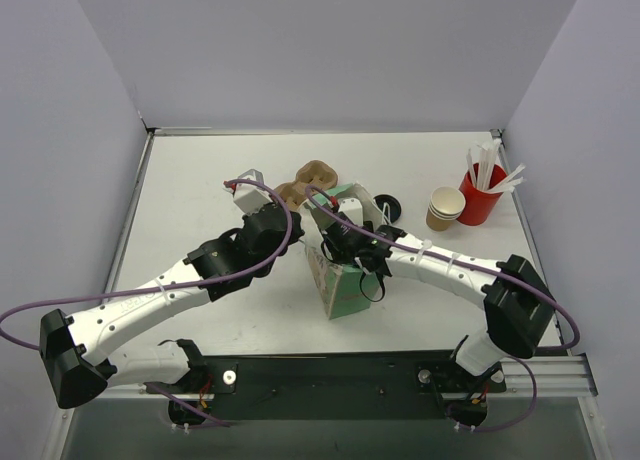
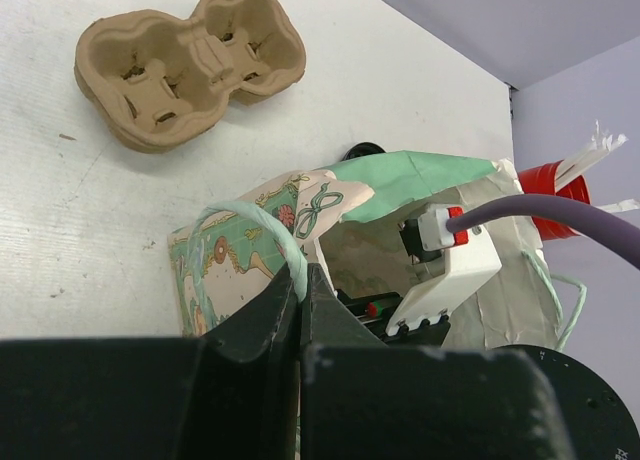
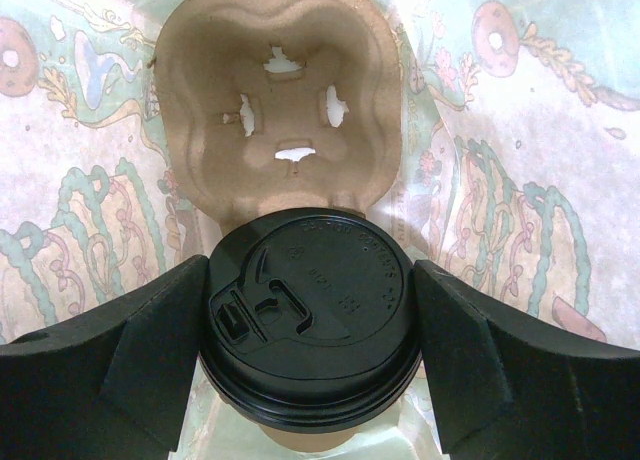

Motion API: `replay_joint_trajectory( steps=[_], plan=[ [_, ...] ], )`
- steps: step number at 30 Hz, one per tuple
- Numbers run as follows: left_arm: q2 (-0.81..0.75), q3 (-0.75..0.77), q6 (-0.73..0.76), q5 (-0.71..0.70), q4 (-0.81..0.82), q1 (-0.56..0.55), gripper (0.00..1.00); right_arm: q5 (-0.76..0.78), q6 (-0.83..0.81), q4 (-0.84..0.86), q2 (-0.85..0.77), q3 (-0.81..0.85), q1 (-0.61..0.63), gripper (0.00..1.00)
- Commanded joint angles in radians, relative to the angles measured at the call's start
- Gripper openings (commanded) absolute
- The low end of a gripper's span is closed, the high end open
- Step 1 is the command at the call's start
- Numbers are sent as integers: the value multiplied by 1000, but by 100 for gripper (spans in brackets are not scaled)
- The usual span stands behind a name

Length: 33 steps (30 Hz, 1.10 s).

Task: Pack the takeout coffee

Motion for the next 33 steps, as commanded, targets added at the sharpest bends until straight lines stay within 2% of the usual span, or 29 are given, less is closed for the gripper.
replay_joint_trajectory(
  steps=[1, 21, 33],
  plan=[
    [2, 34, -6, -16, -31, 4, 0, -74, 24, -182, 64, -98, 28, 5],
    [-4, 33, -9, -8, -32, 5, 0, -77, 35, -182, 47, -114, 35, 5],
    [-22, 8, -2, -2, -24, 7, 0, -149, 38, -180, 116, -121, 35, 5]
  ],
)
